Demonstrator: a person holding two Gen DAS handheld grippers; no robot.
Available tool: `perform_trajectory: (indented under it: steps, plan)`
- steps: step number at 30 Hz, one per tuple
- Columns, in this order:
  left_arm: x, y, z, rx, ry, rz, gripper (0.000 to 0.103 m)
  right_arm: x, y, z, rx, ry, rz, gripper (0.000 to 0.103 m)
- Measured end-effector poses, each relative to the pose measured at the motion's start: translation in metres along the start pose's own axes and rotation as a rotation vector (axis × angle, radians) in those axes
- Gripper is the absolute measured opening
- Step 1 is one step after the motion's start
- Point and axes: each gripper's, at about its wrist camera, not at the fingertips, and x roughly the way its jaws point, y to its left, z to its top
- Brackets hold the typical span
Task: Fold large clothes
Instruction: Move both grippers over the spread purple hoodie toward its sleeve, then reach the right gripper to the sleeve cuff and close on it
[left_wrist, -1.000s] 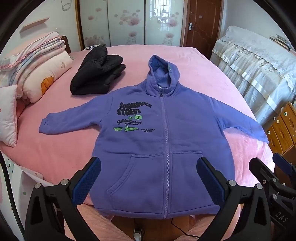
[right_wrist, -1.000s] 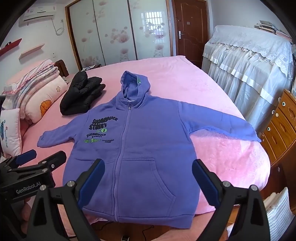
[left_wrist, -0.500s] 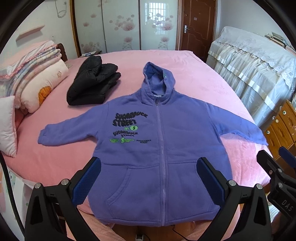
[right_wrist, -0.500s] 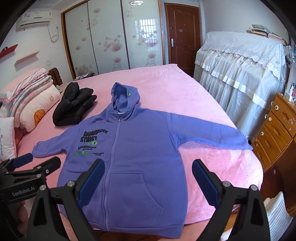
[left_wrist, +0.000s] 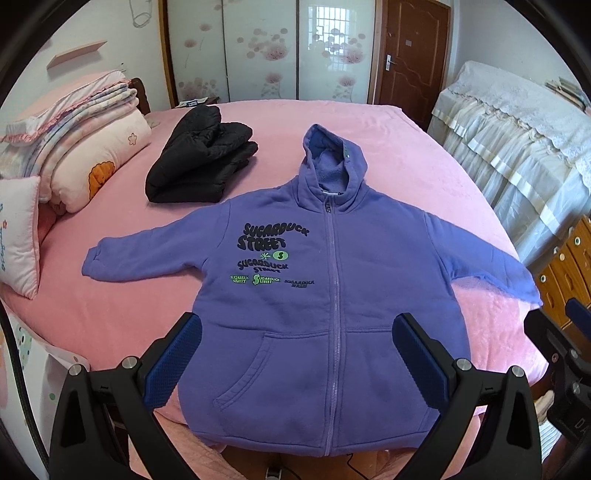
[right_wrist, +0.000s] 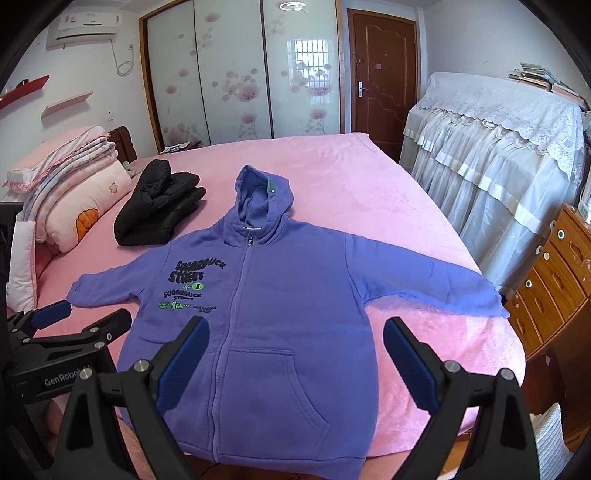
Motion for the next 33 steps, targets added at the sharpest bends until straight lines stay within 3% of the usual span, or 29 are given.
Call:
perform_trajectory:
  steps: [18,26,33]
  plan:
    - [-0.015,-0.008,0.009,0.054,-0.026,-0.078,0.103,-0.008,0.002,0.0,-0.005,0.004,0.012,0.096]
    - [-0.034,-0.052,0.04,0.208,-0.166,-0.036,0.103,-0.011,-0.013,0.022,-0.02,-0.045,-0.037,0.096]
    - [-0.046,-0.094,0.084,0.24,-0.262,-0.042,0.102,-0.031,-0.053,0.059,-0.002,-0.166,-0.113,0.096]
